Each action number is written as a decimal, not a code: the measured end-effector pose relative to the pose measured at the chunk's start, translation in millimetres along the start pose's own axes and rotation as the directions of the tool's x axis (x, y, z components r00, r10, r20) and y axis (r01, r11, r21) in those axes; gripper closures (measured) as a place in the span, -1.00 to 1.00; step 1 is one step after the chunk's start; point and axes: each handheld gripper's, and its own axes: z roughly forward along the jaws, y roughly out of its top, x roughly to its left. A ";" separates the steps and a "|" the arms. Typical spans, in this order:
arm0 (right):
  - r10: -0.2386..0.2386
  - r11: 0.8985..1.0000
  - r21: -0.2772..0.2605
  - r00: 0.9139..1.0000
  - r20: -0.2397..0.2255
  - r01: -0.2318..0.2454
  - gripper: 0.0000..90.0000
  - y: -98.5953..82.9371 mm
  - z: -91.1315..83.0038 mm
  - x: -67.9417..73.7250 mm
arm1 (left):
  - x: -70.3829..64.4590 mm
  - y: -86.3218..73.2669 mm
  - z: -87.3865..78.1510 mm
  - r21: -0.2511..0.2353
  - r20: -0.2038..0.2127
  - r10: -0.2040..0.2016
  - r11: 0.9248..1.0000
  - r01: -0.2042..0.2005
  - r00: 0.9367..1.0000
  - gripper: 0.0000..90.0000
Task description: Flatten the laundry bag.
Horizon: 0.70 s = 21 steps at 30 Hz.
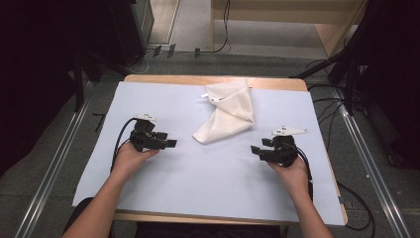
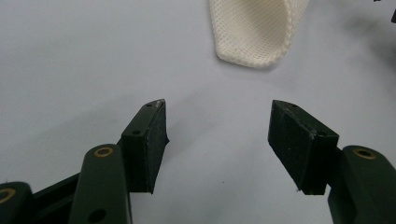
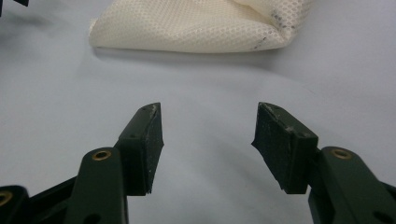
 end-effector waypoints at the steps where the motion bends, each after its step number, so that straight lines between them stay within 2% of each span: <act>1: 0.000 1.000 0.000 1.000 0.000 0.000 -0.04 0.0 0.0 0.0 | -0.2 -0.1 0.2 0.000 0.001 0.001 1.000 -0.001 1.000 -0.15; 6: -0.005 1.000 0.004 1.000 -0.001 0.005 -0.03 0.5 0.9 1.5 | -3.7 0.6 0.0 -0.009 0.002 0.005 1.000 -0.005 1.000 -0.15; 10: -0.007 1.000 0.001 1.000 -0.004 0.007 -0.03 0.8 0.4 1.6 | -11.6 5.6 1.2 -0.017 0.011 0.046 0.999 -0.046 0.999 -0.14; 14: -0.003 1.000 0.000 1.000 -0.008 0.003 -0.03 1.4 -0.1 2.1 | -19.4 14.8 10.6 -0.017 0.018 0.084 0.996 -0.084 0.996 -0.14; 17: -0.001 1.000 0.000 1.000 -0.007 0.001 -0.02 1.8 -0.4 3.0 | -25.7 23.4 18.8 -0.012 0.006 0.133 0.991 -0.133 0.991 -0.15; 21: 0.003 1.000 0.002 1.000 -0.009 -0.003 -0.02 1.5 -1.3 3.5 | -33.8 34.0 26.3 -0.005 0.008 0.153 0.988 -0.153 0.988 -0.23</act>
